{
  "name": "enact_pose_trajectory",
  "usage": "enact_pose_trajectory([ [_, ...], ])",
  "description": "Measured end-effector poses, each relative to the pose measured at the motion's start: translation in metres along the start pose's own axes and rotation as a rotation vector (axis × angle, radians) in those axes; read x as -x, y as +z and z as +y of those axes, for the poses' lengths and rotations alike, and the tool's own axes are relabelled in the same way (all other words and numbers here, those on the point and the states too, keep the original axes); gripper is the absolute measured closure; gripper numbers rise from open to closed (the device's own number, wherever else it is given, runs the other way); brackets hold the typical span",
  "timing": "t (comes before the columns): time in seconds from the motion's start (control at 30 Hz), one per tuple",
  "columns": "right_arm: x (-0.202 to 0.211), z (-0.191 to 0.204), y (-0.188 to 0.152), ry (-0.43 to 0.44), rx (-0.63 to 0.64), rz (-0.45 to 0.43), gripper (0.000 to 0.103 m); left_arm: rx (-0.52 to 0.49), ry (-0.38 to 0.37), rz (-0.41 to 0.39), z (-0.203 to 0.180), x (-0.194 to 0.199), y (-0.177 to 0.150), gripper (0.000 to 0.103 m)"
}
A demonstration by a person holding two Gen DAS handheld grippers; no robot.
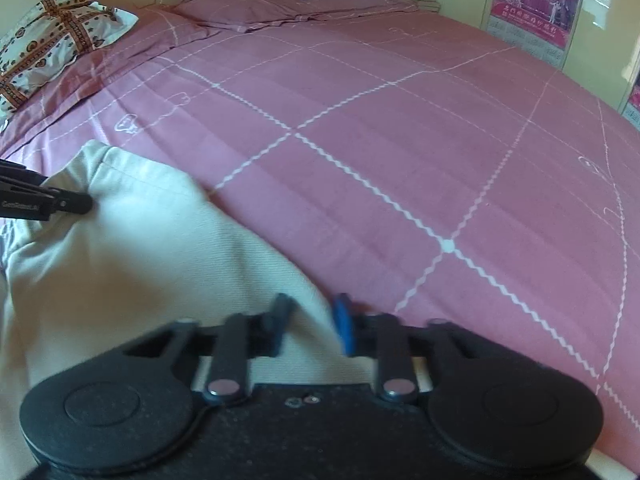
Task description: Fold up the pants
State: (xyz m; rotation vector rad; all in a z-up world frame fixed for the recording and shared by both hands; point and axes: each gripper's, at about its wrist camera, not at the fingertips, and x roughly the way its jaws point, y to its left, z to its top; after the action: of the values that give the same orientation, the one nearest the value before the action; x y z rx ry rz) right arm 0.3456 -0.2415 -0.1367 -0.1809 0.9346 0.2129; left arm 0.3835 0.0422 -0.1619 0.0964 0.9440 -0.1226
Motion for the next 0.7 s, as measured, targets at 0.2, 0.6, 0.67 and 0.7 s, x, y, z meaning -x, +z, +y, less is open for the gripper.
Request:
enact_pose_trajectory([
  [0.2,0.063,0.037,-0.021,-0.034,0.049,-0.116,0.097,0.055,-0.022,-0.035,0.013,0.040,-0.008,0.081],
  [0.6,0.169,0.166,-0.173,0.054,-0.007,-0.102,0.091,0.009,-0.113,0.027,0.057,0.152,-0.123,0.081],
  [0.67,0.155,0.173,-0.192,0.045,-0.063,-0.031,0.081,0.026,-0.109,0.041,0.063,0.165,-0.142,0.078],
  [0.7,0.156,0.175,-0.200,0.040,-0.095,-0.024,0.081,0.042,-0.116,0.048,0.067,0.172,-0.148,0.078],
])
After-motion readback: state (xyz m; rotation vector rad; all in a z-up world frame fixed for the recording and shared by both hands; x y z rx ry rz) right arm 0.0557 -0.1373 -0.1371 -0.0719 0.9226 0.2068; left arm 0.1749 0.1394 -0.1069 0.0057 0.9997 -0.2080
